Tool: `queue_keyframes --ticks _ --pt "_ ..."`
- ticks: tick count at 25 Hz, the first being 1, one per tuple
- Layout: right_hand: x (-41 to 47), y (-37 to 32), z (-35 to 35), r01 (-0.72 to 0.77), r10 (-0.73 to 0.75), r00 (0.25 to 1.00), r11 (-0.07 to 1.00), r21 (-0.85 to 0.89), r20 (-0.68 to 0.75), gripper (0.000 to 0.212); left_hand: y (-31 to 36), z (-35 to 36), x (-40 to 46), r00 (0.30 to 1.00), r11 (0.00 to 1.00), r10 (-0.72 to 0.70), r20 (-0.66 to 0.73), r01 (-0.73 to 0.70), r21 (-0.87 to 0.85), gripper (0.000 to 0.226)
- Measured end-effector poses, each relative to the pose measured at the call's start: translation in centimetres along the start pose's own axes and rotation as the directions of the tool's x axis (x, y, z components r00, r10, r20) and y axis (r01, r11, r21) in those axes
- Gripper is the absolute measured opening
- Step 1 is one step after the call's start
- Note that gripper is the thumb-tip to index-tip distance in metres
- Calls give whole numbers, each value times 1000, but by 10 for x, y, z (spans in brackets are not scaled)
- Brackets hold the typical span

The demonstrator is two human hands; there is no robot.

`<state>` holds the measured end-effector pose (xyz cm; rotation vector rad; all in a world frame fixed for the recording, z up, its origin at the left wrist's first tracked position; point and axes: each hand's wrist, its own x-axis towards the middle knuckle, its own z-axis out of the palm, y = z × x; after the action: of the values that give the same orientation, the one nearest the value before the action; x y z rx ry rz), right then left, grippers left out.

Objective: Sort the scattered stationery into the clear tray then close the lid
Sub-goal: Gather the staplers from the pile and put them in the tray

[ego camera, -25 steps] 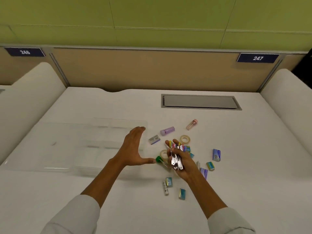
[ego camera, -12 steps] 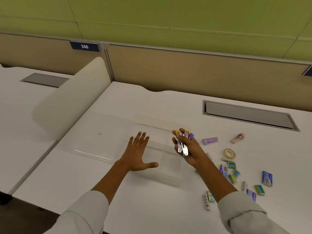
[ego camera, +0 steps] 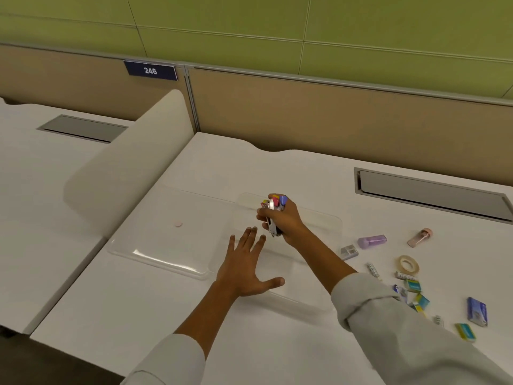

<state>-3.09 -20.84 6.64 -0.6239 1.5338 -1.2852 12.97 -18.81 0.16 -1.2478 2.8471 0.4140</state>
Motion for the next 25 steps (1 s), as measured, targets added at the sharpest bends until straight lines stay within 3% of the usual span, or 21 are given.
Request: queue_keyframes --ticks 4,9,18,25 --pt "38 -2 34 98 -102 995 941 -323 5 39 0 1 1 999 999 -34 12 35 -37 117" --pt "64 19 50 115 -146 989 847 -519 -18 49 -1 3 2 1000 999 -30 -5 29 -45 117" --pt "68 29 55 153 -194 981 751 -642 6 53 0 11 -5 975 996 -3 -222 -16 -85 106" --pt "66 37 60 160 -204 978 647 -745 32 63 1 13 -6 967 996 -29 -252 6 -93 106"
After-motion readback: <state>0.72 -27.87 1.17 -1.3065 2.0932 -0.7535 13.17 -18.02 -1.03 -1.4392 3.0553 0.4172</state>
